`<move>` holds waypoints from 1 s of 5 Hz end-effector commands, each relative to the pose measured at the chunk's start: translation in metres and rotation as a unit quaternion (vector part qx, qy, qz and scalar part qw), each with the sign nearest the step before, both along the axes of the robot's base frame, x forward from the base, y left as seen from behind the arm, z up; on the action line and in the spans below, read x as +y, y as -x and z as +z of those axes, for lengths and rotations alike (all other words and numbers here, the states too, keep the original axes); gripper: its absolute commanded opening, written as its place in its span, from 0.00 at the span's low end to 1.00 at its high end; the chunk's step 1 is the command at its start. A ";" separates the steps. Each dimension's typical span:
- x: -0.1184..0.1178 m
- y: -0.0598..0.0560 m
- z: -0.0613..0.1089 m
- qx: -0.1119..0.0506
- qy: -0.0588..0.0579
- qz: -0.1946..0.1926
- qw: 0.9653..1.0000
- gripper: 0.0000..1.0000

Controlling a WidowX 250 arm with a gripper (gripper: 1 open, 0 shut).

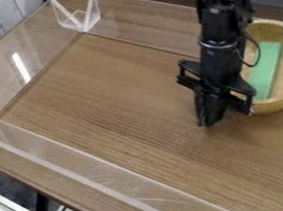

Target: Remove the green block from inside the brown bowl and put it on the table

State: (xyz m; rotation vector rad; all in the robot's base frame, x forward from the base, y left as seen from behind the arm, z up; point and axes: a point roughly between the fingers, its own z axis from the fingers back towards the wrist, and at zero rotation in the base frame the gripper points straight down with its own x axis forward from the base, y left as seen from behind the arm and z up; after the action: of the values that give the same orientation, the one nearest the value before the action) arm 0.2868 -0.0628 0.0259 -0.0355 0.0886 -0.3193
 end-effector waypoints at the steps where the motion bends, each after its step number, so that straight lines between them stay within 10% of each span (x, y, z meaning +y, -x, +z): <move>1: -0.005 -0.018 0.012 -0.037 0.008 -0.002 0.999 0.00; 5: 0.002 -0.029 0.007 -0.040 0.008 0.018 0.999 0.00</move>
State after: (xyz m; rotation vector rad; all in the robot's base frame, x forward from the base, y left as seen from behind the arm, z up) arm 0.3023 -0.0607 0.0202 -0.0374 0.0667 -0.2998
